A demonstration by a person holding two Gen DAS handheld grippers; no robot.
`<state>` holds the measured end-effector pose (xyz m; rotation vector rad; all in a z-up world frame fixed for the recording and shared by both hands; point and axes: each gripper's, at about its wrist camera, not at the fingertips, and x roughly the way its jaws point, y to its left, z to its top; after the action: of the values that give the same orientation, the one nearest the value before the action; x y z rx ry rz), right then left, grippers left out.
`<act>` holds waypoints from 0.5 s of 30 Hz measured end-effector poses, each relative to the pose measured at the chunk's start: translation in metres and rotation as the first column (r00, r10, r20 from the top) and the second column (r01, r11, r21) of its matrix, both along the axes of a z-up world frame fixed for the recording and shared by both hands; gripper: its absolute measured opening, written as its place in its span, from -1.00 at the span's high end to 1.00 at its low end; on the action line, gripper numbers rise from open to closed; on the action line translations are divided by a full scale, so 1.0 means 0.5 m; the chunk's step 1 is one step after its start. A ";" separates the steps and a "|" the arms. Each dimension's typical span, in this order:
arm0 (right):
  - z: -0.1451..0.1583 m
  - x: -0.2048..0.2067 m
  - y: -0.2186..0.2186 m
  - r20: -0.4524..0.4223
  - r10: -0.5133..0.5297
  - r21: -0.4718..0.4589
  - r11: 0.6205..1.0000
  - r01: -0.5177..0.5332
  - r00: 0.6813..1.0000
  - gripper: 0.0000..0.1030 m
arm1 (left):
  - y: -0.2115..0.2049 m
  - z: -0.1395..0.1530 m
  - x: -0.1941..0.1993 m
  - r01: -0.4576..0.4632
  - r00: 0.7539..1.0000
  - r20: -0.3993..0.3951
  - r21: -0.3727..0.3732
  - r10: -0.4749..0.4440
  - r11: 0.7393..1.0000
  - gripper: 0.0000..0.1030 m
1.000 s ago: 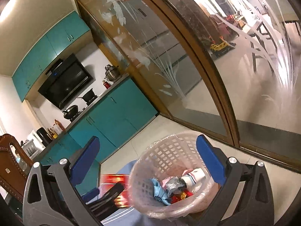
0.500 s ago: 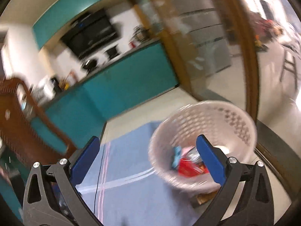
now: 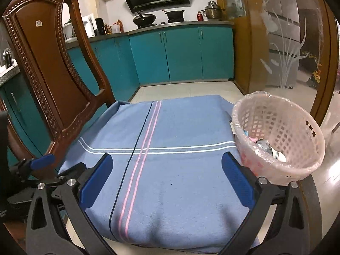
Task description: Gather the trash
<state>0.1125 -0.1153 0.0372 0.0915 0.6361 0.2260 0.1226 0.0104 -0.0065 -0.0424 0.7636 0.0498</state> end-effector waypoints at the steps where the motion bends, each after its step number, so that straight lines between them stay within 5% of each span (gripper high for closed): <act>1: -0.003 -0.001 -0.002 0.000 -0.006 0.000 1.000 0.006 1.000 -0.94 | -0.003 0.000 -0.001 0.000 1.000 0.002 0.004 0.000 1.000 -0.94; 15: -0.008 0.009 -0.010 -0.008 -0.020 0.006 1.000 0.020 1.000 -0.94 | -0.001 0.002 -0.010 -0.012 1.000 0.003 -0.037 0.012 0.999 -0.94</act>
<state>0.1172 -0.1202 0.0333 0.1040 0.6420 0.2087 0.1175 0.0100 -0.0056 -0.0826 0.7611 0.0467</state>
